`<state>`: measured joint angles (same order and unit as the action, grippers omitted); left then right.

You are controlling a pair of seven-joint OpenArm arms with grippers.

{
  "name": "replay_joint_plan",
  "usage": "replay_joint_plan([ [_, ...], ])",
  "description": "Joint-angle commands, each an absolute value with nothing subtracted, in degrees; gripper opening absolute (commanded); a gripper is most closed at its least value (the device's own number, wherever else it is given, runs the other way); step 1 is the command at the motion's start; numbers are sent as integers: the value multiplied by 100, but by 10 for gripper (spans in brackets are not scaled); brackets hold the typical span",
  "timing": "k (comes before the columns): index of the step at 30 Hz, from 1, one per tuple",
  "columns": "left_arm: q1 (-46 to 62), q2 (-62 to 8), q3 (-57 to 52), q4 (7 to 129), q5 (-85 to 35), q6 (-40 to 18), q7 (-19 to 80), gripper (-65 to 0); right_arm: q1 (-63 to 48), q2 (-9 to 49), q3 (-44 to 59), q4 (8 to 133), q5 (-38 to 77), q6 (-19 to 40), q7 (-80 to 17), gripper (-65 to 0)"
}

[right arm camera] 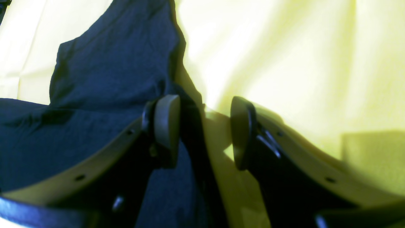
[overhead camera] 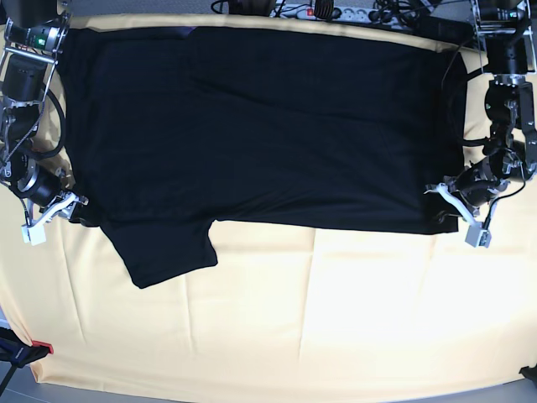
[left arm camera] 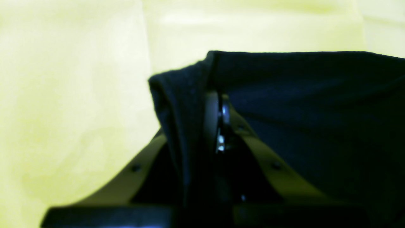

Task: Fold the T-shirt properly
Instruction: 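Grasp the hem corners with both grippers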

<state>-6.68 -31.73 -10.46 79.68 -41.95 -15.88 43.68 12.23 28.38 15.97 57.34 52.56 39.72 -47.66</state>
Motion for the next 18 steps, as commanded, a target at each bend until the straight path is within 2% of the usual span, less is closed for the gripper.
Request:
replay_joint_plan([
  [1,-764,-3301,-1094,8049,-4246,-1610,4244,-650,1304,2941,1612,5784,5275,4000,-4882,-363],
  [11,-733,-3301,-1094,8049,-4248,-1802,4244,-650,1304,2941,1612,5791,6029,4000,-5699,-363],
  [18,-731,-3301,-1094,8049,-4252,-1804,4246,-650,1304,3092,1612,5885,6265,4000,-5833,-363],
])
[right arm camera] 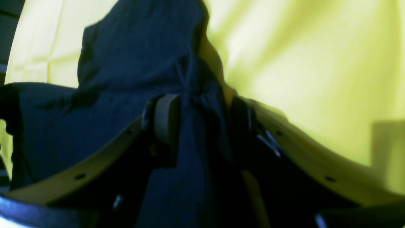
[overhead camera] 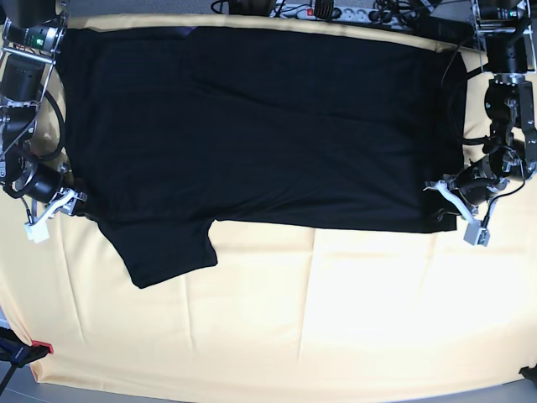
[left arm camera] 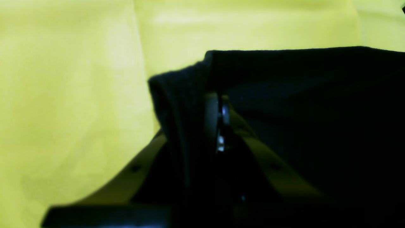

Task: Fold the T-shirt properly
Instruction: 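Grasp the hem corners with both grippers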

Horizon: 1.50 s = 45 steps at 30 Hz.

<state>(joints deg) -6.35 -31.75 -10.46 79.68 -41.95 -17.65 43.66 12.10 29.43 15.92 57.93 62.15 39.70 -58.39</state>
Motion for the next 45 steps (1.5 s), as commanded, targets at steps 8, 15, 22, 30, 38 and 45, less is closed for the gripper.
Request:
replay_joint_plan([
  [8,-733,-3301,-1094,8049,-4268,-1804,4244,-650,1299,3168,1612,5988,6322,4000,-5881,-366],
  [15,-731,-3301,-1094,8049,-4289,-1848,4246,-650,1302,2950,1612,5988,5937,4000,-5461,-372],
  [22,-733,-3301,-1094,8049,-4292,-1852,4244,-650,1304,2908,1612,5988,5931,4000,-5312,-650],
  [30,-773,-3350,-1094,8051,-4313,-2202,4154,-650,1339,2943,1612,5990,5931,4000,-5135,-650],
  [38,-1094,-3345,-1094,8049,-4036,-2213,3736,-650,1533,2941,1612,5990,5216,4000,-4683,-650],
  [45,-1374,-3332,-1083,8005,-3900,-2453,3557,-650,1855,2943,1610,5990,5157,4000,-4648,-650],
])
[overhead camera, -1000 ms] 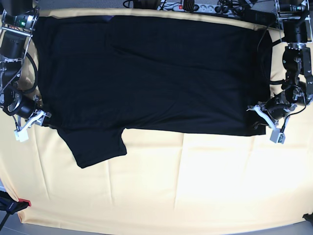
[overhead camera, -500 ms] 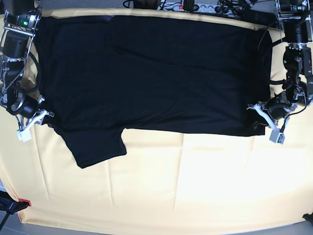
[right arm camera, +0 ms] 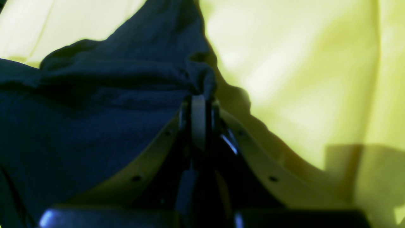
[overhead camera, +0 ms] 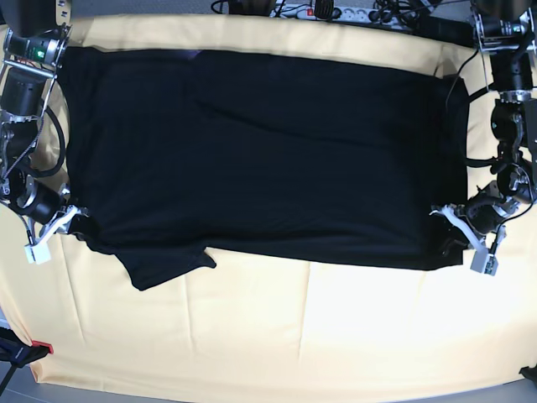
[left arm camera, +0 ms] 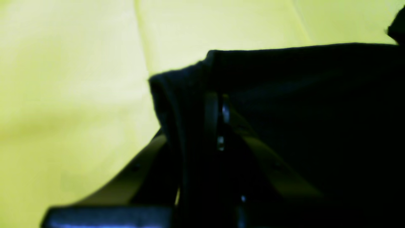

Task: Fold the T-shirt properly
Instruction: 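Grasp the hem corners with both grippers, then fold the hem over toward the collar with both grippers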

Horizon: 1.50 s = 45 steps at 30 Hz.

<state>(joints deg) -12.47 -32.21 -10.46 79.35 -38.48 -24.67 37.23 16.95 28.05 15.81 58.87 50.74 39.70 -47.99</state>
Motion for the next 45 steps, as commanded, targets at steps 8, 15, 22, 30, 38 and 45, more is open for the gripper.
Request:
replay_joint_plan([
  [8,-1341,-3422,-1085,8014,-4692,-3398,4108,-650,1767,2991,1601,6064,5680,4000,-5144,-650],
  [15,-1041,-3817,-1090,8016,-5642,-4000,4383,-650,709,3223,1601,7581,5808,4000,-5275,-650],
  [22,-1017,-4060,-1096,8020,-6831,-4000,5341,-650,176,3479,1601,8324,5653,4000,-5277,-650],
  [30,-1002,-4615,-1096,8020,-7183,-4000,5590,-650,-47,3865,1601,8324,5634,4000,-5275,-650],
  [38,-1000,-4716,-1096,8020,-8357,-4000,7118,-650,-51,3876,1601,8324,5511,4000,-5378,-650],
  [45,-1002,-4965,-1094,8020,-8500,-4000,7808,-650,-51,3881,1601,8324,5524,4000,-5655,-650],
])
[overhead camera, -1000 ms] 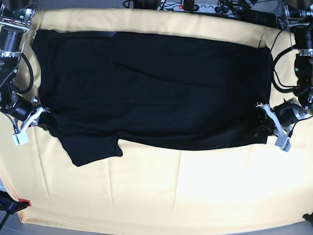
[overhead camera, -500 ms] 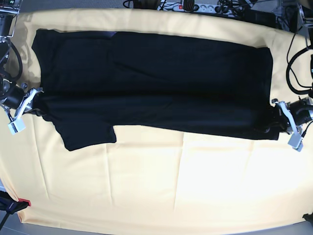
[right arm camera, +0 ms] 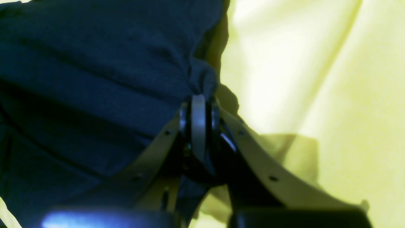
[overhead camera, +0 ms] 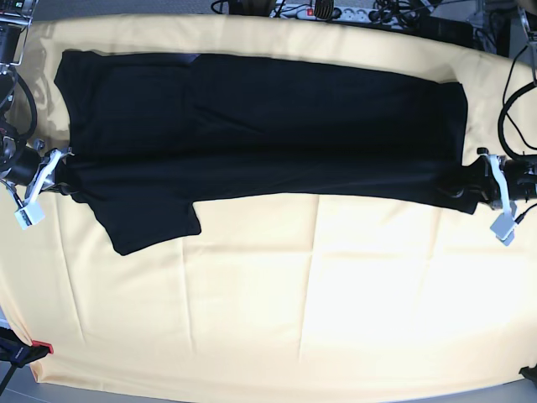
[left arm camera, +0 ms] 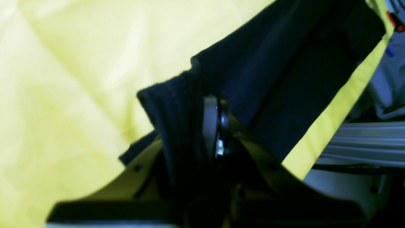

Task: Fold the T-shirt properly
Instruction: 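Fold the hem over toward the collar with both grippers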

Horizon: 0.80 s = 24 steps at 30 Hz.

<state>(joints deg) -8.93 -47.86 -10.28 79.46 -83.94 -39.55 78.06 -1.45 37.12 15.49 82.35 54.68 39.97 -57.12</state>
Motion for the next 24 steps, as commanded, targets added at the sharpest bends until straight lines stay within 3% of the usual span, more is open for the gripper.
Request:
replay_joint_plan([
  [1,-1002,-5033,-1094,8020,-8500,-4000,7808,-650,-54,3881,1601,8324,5524,4000,-5710,-650],
  [15,-521,-5048,-1094,8025,-8500,-3662,8000,-650,-327,3924,1601,8324,5540,4000,-5896,-650],
  [16,-408,-5050,-1094,8025,-8500,-3594,8000,-590,-311,3924,1601,8326,5568,4000,-5900,-650],
  [19,-110,-5050,-1094,8025,-8500,-3603,8000,-288,-298,3948,1601,8326,5714,4000,-5927,-397],
  [20,-49,-5050,-1094,8025,-8500,-3614,8000,-224,-298,3972,1601,8326,5723,4000,-5924,-327],
  [21,-12,-5048,-1094,8023,-8500,-3645,8000,-194,-296,3990,1601,8326,5710,4000,-5924,-300],
  [24,16,-5048,-1094,8023,-8500,-3640,7752,-190,-222,4018,1603,8326,5690,4000,-5922,-300],
])
